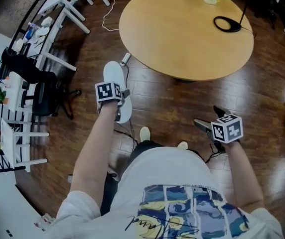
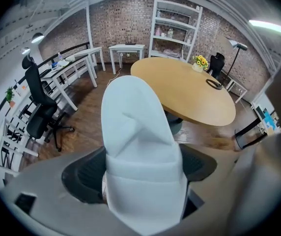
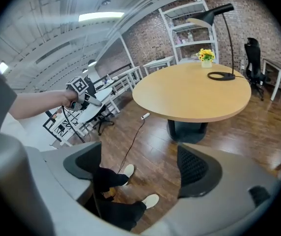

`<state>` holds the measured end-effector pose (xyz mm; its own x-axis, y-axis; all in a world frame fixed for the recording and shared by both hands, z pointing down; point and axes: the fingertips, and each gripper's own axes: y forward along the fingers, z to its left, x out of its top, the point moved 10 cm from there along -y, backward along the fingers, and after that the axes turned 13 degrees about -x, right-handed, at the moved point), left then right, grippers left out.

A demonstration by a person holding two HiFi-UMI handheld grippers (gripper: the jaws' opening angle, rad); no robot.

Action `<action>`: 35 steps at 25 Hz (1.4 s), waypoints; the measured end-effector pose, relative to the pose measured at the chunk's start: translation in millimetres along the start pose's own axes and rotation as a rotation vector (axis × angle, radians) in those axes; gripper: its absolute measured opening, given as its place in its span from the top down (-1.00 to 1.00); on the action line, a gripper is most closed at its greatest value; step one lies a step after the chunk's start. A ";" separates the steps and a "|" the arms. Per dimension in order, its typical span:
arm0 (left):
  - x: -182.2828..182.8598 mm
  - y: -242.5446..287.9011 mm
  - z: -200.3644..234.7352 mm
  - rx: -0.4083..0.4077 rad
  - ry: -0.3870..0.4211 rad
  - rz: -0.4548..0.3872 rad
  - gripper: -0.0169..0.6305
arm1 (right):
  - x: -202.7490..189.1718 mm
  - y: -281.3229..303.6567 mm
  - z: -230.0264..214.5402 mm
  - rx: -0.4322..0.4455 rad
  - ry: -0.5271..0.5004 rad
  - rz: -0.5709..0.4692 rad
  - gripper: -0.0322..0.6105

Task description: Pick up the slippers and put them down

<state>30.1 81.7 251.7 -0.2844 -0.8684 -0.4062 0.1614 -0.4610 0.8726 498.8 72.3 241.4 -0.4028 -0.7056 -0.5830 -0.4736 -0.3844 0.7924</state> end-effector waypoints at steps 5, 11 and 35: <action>1.6 20.9 75.7 -0.033 -0.023 0.016 -0.46 | 38.7 57.0 59.2 0.001 -0.051 0.031 -0.63; 20.3 52.4 189.3 -0.080 0.000 0.053 -0.45 | 93.0 160.2 163.2 -0.038 -0.073 0.103 -0.63; -107.0 600.8 471.0 -0.194 -0.050 0.259 -0.45 | 12.0 852.5 224.4 0.013 -0.111 0.470 -0.61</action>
<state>-287.6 -16.4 947.1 -0.2559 -0.9535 -0.1594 0.4100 -0.2563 0.8753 -85.6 -130.3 869.7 -0.6564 -0.7329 -0.1788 -0.2302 -0.0311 0.9726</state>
